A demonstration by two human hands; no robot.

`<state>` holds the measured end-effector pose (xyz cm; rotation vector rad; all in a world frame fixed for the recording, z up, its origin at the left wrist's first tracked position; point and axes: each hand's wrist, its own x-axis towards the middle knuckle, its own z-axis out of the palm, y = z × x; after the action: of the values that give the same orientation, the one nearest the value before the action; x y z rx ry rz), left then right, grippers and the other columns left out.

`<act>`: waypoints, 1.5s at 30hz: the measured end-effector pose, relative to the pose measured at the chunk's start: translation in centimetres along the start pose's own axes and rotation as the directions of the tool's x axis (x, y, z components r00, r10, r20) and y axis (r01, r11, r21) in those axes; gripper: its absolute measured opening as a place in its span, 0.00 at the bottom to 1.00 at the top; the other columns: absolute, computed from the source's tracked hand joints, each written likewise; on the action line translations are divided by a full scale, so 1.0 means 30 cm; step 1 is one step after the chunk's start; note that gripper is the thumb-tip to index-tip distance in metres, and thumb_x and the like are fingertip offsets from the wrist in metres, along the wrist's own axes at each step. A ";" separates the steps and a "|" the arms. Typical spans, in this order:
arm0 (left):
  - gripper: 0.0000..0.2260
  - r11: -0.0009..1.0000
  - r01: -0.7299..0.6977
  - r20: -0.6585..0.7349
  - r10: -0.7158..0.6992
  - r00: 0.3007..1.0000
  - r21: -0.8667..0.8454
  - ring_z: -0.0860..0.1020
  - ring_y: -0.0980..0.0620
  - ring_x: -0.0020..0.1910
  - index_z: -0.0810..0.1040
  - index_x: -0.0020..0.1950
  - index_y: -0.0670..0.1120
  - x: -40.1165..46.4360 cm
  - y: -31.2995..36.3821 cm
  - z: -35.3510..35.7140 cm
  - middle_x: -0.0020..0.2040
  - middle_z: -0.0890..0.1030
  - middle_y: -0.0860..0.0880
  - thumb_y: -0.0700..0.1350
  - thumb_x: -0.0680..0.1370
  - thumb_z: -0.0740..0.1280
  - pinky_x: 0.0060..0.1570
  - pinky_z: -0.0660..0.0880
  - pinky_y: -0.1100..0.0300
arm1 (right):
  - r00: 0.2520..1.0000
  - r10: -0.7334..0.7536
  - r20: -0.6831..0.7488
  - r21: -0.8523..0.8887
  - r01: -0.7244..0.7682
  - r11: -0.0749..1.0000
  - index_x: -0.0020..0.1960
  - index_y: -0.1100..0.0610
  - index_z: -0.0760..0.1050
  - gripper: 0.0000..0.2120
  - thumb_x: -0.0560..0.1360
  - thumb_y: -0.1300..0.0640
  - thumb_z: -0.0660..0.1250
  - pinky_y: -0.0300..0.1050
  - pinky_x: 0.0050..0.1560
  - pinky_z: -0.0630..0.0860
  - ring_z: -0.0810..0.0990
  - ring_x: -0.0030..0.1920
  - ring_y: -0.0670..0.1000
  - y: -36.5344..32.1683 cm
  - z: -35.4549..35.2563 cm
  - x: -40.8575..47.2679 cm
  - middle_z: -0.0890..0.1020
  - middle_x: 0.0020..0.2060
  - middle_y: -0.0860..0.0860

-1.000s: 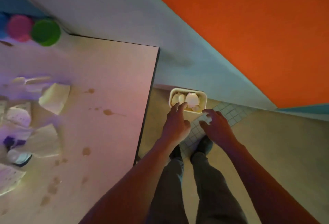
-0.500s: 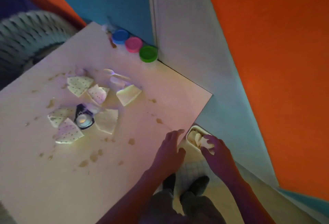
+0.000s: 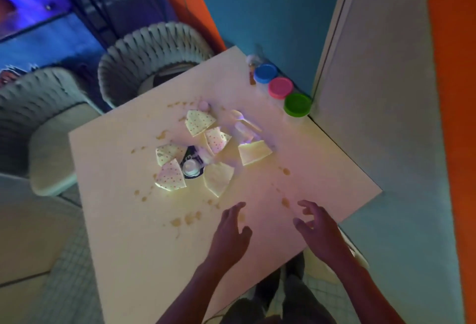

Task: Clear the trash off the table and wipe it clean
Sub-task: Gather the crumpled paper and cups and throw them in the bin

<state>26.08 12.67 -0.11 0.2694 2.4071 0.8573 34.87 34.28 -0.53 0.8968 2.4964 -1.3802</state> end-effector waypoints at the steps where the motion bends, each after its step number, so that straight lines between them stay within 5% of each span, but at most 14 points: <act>1: 0.28 1.000 0.030 -0.021 -0.030 0.999 -0.006 0.76 0.48 0.65 0.64 0.77 0.56 0.005 -0.005 -0.011 0.73 0.69 0.49 0.44 0.79 0.67 0.63 0.76 0.48 | 1.000 -0.015 0.028 -0.018 0.015 1.000 0.67 0.47 0.72 0.19 0.77 0.53 0.69 0.47 0.49 0.76 0.79 0.48 0.50 -0.016 0.002 0.037 0.76 0.56 0.49; 13: 0.29 0.949 0.298 -0.210 -0.314 0.926 -0.105 0.76 0.45 0.65 0.65 0.77 0.55 0.109 0.033 -0.051 0.73 0.67 0.49 0.44 0.77 0.68 0.64 0.74 0.47 | 0.965 -0.153 0.211 -0.114 0.180 0.977 0.69 0.49 0.71 0.23 0.76 0.52 0.68 0.48 0.57 0.74 0.79 0.54 0.57 -0.219 -0.001 0.381 0.74 0.60 0.54; 23: 0.29 0.937 0.349 -0.308 -0.340 0.889 -0.026 0.75 0.38 0.64 0.63 0.77 0.54 0.271 0.024 -0.167 0.74 0.64 0.49 0.47 0.77 0.67 0.60 0.73 0.46 | 0.957 -0.178 0.230 -0.205 0.226 0.952 0.71 0.53 0.69 0.24 0.76 0.55 0.69 0.48 0.58 0.74 0.78 0.57 0.59 -0.344 0.043 0.540 0.71 0.60 0.57; 35: 0.31 0.938 0.290 -0.251 -0.239 0.938 0.188 0.68 0.38 0.71 0.59 0.77 0.55 0.453 -0.012 -0.218 0.79 0.56 0.47 0.50 0.78 0.70 0.60 0.76 0.44 | 0.961 -0.207 0.182 -0.355 0.261 0.898 0.70 0.49 0.70 0.28 0.72 0.58 0.72 0.53 0.59 0.77 0.76 0.59 0.62 -0.415 0.138 0.679 0.68 0.66 0.56; 45: 0.31 0.926 0.281 -0.248 -0.219 0.944 0.253 0.69 0.40 0.69 0.61 0.76 0.53 0.473 -0.046 -0.193 0.76 0.61 0.46 0.45 0.77 0.72 0.55 0.78 0.46 | 0.954 -0.162 0.253 -0.580 0.284 0.764 0.70 0.43 0.67 0.29 0.72 0.54 0.72 0.53 0.54 0.76 0.71 0.62 0.59 -0.450 0.192 0.717 0.65 0.68 0.51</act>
<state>11.14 13.72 -3.59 -0.0313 2.6936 0.4392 8.92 33.45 -2.70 0.3159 2.6825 -0.5585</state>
